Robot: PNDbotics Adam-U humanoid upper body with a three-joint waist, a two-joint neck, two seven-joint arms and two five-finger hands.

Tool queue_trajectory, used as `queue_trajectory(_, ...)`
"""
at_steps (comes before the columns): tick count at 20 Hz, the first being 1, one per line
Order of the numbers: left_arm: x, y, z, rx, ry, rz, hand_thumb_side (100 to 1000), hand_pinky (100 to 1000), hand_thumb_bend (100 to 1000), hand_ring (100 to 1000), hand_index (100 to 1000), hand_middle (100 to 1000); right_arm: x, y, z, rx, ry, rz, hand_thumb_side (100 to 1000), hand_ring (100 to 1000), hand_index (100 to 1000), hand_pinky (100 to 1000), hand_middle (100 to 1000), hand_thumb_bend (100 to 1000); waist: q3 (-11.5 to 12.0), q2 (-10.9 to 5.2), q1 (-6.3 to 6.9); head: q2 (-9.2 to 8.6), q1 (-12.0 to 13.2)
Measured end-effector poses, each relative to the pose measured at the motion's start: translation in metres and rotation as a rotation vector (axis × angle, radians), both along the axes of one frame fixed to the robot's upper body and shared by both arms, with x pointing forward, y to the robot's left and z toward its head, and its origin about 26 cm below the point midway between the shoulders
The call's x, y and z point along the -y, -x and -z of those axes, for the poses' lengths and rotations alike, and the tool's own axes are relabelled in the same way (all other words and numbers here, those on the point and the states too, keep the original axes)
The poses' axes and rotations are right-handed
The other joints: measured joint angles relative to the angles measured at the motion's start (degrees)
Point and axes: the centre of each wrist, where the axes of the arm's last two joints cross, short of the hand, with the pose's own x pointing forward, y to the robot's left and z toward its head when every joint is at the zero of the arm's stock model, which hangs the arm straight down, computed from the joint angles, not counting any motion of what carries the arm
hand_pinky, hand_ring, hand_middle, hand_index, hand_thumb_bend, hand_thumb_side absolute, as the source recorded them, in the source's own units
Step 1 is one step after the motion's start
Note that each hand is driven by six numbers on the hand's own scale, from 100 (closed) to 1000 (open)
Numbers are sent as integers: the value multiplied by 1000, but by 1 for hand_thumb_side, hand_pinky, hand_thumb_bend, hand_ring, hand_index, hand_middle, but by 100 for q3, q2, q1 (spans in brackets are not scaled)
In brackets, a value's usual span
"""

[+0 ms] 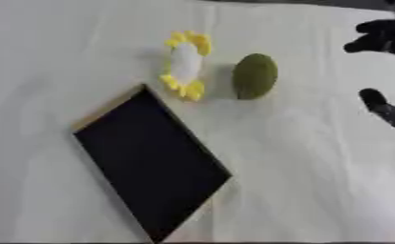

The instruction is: Pick up objects on the table and place them in the box.

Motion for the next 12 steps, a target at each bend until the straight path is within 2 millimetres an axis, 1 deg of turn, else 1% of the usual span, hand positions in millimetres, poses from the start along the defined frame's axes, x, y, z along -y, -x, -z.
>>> queue_trajectory(1, 0, 0, 0, -2, 0, 2, 599, 784, 152, 728, 816, 631, -2, -1, -1, -23, -6, -1, 100, 1000, 960, 955, 800, 100, 11, -1, -12, 0, -12)
queue_trajectory(6, 1, 0, 1, -8, -4, 12, 601, 784, 147, 727, 815, 629, -13, -3, -9, -122, -9, -9, 100, 1000, 969, 962, 788, 100, 61, -2, -26, 2, -44)
queue_trajectory(12, 3, 0, 2, -15, 1, 24, 603, 784, 144, 726, 814, 628, -29, -7, -21, -182, -10, -17, 100, 1000, 967, 966, 791, 100, 107, -2, -34, 2, -94)
